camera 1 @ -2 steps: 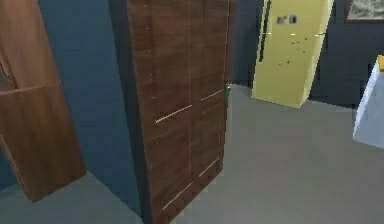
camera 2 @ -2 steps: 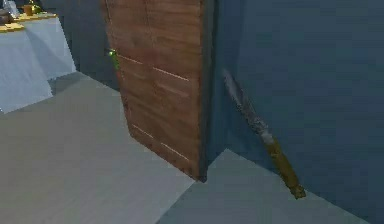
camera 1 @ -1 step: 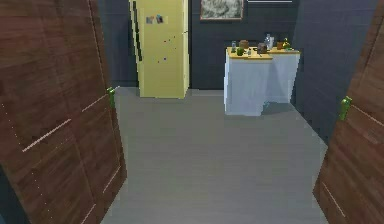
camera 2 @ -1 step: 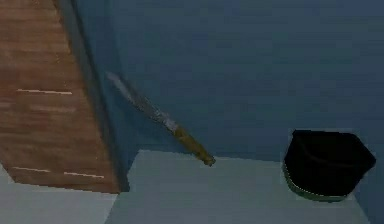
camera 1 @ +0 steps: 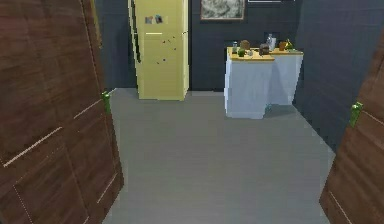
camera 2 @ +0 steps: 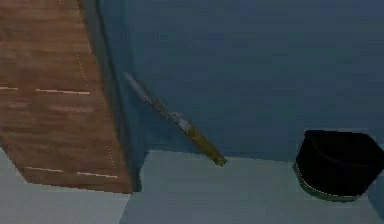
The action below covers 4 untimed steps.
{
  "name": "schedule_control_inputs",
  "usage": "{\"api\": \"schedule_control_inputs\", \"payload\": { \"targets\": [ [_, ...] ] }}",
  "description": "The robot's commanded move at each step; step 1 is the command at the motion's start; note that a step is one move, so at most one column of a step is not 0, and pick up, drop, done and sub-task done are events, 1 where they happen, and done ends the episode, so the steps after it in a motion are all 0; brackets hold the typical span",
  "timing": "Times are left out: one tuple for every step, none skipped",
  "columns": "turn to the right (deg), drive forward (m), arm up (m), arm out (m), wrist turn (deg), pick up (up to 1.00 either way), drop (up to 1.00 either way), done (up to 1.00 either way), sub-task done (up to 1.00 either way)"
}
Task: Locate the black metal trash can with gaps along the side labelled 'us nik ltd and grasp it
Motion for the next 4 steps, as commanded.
{"api": "schedule_control_inputs", "payload": {
  "targets": [
    [-45.0, 0.0, 0.0, 0.0, 0.0, 0.0, 0.0, 0.0, 0.0],
    [-9.0, 0.0, 0.0, 0.0, 0.0, 0.0, 0.0, 0.0, 0.0],
    [0.0, 0.35, 0.0, 0.0, 0.0, 0.0, 0.0, 0.0, 0.0],
    [-45.0, 0.0, 0.0, 0.0, 0.0, 0.0, 0.0, 0.0, 0.0]
  ]
}}
